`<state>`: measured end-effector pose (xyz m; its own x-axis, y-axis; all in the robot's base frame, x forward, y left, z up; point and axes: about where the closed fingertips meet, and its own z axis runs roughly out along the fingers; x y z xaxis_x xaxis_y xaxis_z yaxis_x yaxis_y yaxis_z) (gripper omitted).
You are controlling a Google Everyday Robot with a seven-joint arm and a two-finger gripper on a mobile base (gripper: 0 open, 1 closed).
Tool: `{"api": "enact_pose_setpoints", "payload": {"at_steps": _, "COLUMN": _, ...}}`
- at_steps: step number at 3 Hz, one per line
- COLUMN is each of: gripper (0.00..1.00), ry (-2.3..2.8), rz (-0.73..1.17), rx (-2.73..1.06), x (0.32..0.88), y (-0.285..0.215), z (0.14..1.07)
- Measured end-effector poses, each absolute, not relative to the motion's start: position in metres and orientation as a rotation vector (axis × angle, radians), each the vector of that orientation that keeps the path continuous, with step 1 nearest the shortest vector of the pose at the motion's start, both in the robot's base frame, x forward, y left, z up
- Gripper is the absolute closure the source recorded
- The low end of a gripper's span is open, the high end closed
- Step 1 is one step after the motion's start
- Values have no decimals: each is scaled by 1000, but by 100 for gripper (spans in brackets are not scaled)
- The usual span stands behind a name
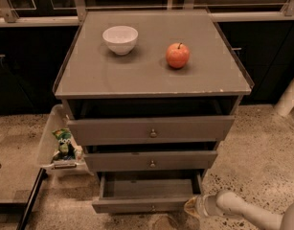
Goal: Close bottom drawer
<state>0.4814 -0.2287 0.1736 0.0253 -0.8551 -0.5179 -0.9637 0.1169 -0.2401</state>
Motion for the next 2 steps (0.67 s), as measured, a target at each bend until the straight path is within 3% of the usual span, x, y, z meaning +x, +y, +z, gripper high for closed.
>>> {"api": "enact_pose_setpoints", "payload": {"at_steps": 1, "gripper": 11, "ry": 1851, "rz": 256, "rx": -1760, "x": 482, "y": -229, "z": 174}}
{"api": "enact_pose_setpoints", "payload": {"at_steps": 2, "gripper": 0, "ry": 1848, "rz": 250, "rx": -1756, "x": 484, "y": -228, "z": 171}}
